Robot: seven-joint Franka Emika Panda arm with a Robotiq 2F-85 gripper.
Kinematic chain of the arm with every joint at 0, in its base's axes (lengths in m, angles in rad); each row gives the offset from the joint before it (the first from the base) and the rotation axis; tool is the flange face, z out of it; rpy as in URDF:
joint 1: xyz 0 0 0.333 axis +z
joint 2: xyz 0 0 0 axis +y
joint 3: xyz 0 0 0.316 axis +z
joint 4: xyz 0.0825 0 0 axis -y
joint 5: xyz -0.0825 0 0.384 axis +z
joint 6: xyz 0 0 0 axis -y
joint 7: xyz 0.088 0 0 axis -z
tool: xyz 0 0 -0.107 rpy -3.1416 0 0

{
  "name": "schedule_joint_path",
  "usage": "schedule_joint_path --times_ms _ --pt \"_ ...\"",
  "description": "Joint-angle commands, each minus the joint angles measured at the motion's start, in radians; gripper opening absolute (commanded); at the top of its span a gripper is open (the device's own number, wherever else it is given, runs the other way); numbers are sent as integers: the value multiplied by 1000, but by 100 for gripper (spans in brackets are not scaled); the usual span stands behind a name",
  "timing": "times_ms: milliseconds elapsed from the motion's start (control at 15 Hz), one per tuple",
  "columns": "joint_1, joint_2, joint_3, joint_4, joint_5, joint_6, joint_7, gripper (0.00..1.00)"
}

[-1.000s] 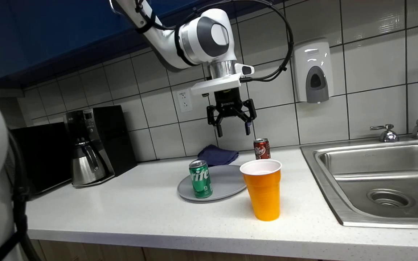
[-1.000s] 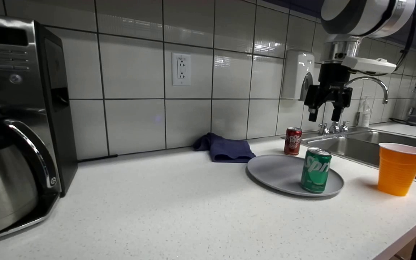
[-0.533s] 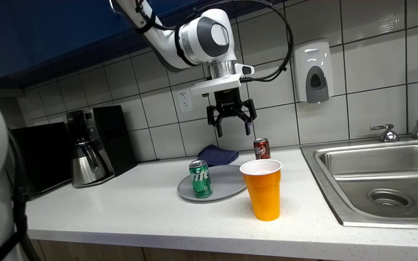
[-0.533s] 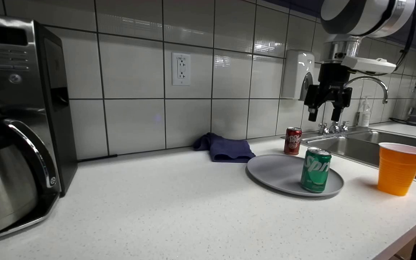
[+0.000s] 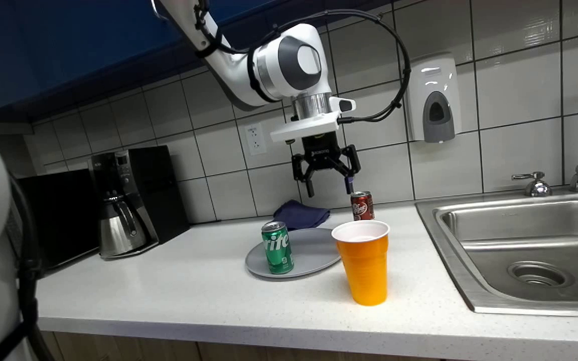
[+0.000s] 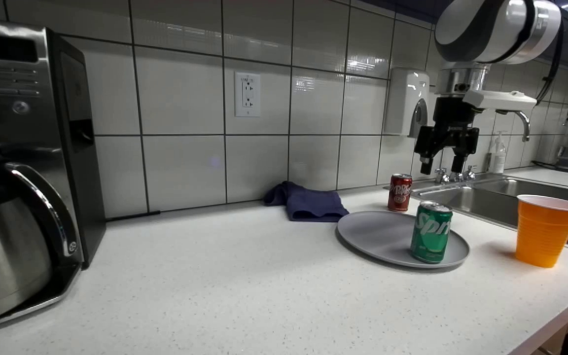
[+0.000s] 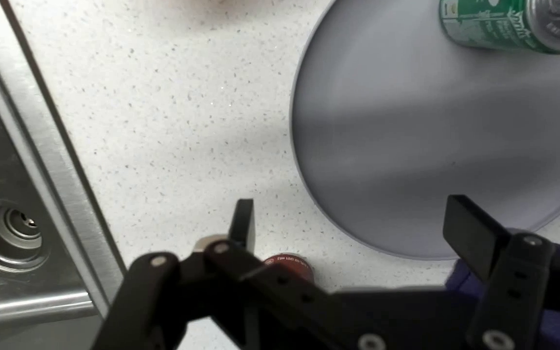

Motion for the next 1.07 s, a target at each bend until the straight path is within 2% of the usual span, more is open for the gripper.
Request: schedule_joint_path --times_ms 0,1000 --pt "-17 51 2 32 -32 38 29 100" --pt "-45 257 -4 244 -34 32 42 100"
